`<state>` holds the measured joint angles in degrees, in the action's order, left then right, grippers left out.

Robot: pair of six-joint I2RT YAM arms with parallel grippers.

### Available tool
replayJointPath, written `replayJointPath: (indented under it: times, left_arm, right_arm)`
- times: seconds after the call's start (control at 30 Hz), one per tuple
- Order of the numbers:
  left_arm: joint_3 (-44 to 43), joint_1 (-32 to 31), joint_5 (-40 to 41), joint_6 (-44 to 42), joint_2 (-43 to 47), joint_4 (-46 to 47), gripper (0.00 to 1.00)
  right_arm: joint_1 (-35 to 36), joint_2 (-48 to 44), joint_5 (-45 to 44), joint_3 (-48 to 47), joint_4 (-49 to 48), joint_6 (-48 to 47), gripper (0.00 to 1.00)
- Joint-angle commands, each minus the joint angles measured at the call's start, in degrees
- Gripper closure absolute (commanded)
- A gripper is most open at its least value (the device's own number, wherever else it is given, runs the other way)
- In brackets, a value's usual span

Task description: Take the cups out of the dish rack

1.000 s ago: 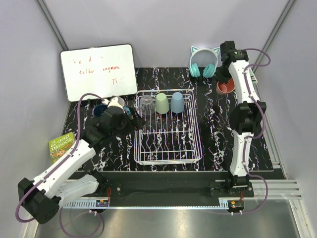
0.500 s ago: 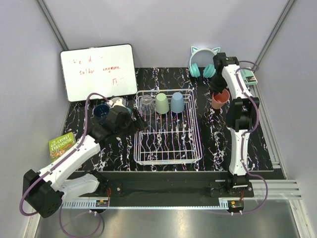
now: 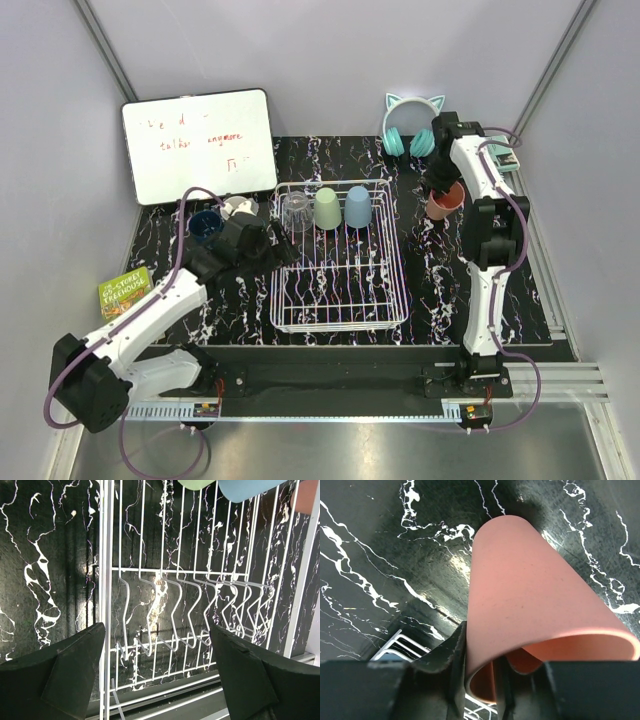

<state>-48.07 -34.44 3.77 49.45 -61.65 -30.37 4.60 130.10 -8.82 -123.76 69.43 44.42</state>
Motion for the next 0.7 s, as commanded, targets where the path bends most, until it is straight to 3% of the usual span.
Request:
replayJointPath:
  times: [0.0,0.23,0.43,0.67]
  left_arm:
    - [-0.8,0.2,-2.1,-1.2,-1.2,1.4,0.1]
    - [-1.1,0.1,-2.7,-1.6,-1.8,1.5,0.09]
    - [-1.4,0.1,-1.6,-3.1,-1.5,1.9,0.09]
    - [-7.7,0.1,4.9,-10.7,-3.5,1.9,0.08]
  right_arm:
    - [-0.2,-5.7,1.3,0.3,-2.7,-2.1,0.68]
    - [0.0,-9.8,1.7,0.5,-4.6,-3.6,0.35]
    - [0.6,-15.4,5.0,3.8,-10.7,-5.1,0.29]
    - [5.4,-32.5,10.9,21.9,-31.6,-9.6,0.15]
